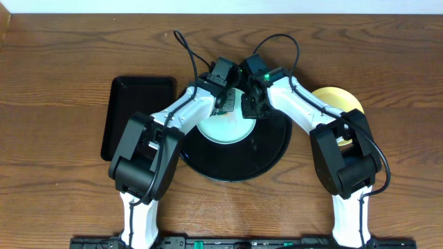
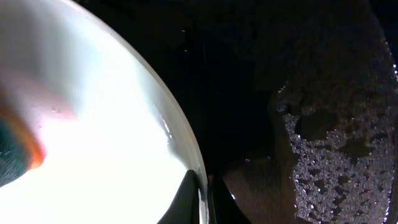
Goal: Clean dirty plates on tray and stack at the side
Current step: 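Scrub the pale green plate with the sponge while right gripper holds it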
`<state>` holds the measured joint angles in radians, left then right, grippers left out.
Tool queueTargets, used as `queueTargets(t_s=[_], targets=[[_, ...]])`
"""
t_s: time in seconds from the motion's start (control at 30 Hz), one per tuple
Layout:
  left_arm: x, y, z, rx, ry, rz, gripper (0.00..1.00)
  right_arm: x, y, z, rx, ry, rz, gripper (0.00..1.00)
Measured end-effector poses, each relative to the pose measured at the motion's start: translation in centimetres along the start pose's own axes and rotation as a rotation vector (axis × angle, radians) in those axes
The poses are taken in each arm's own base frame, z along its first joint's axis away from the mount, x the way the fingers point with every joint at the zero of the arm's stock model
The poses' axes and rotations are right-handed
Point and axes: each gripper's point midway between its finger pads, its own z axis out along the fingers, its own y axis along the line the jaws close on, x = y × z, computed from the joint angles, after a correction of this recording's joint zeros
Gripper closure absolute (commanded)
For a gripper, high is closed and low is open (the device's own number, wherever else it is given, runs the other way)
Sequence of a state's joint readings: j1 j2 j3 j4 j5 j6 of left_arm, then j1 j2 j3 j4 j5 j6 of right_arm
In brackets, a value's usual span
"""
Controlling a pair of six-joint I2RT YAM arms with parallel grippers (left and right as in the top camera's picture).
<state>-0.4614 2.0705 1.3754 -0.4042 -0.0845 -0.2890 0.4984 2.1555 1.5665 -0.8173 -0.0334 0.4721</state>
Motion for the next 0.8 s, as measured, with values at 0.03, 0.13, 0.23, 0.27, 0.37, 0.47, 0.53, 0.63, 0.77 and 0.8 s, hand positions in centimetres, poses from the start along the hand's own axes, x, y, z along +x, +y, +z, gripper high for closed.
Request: queueTargets(t_s=[0.03,0.13,0.23,0.27,0.37,0.47,0.53,0.63,0.77,0.8], targets=[[0.5,0.4,-0.1,-0.018,0.023,-0.005,0.92,0.0,0.0,0.0,-0.001,-0.001,-0.001,0.99],[2.6,1.1,-0.8,-0.045,0.133,-0.014,0.92,0.0,0.3,0.0,-0.002,-0.004,-0.007,0.99],[5.5,1.6,-1.9,-0.045,0.277,-0.015,0.92,0.2,0.5,0.0,-0.002,-0.002,-0.015,0.99],[6.5,1.6,-2.2,-0.037,0.324,-0.018,0.93,0.2,0.5,0.0,-0.002,-0.003,-0.017,0.99],[8.6,1.1,-3.2,0.010,0.435,-0.029,0.92,0.2,0.5,0.0,-0.002,-0.002,-0.019,0.99],[9.2,-0.3,-3.6,0.092,0.477,-0.043,0.92,0.2,0.5,0.0,-0.002,-0.002,-0.019,0.99],[9.1,-1.2,-3.6,0.145,0.479,-0.053,0.92,0.2,0.5,0.0,-0.002,-0.002,-0.019,0.99],[7.6,-3.0,-3.1,0.236,0.421,-0.060,0.93,0.2,0.5,0.0,-0.002,-0.002,-0.019,0.99],[5.3,-4.7,-2.4,0.318,0.327,-0.056,0.92,0.2,0.6,0.0,-0.006,0.001,-0.018,0.99],[4.7,-4.7,-2.2,0.321,0.302,-0.057,0.92,0.2,0.5,0.0,-0.005,0.001,-0.018,0.99]])
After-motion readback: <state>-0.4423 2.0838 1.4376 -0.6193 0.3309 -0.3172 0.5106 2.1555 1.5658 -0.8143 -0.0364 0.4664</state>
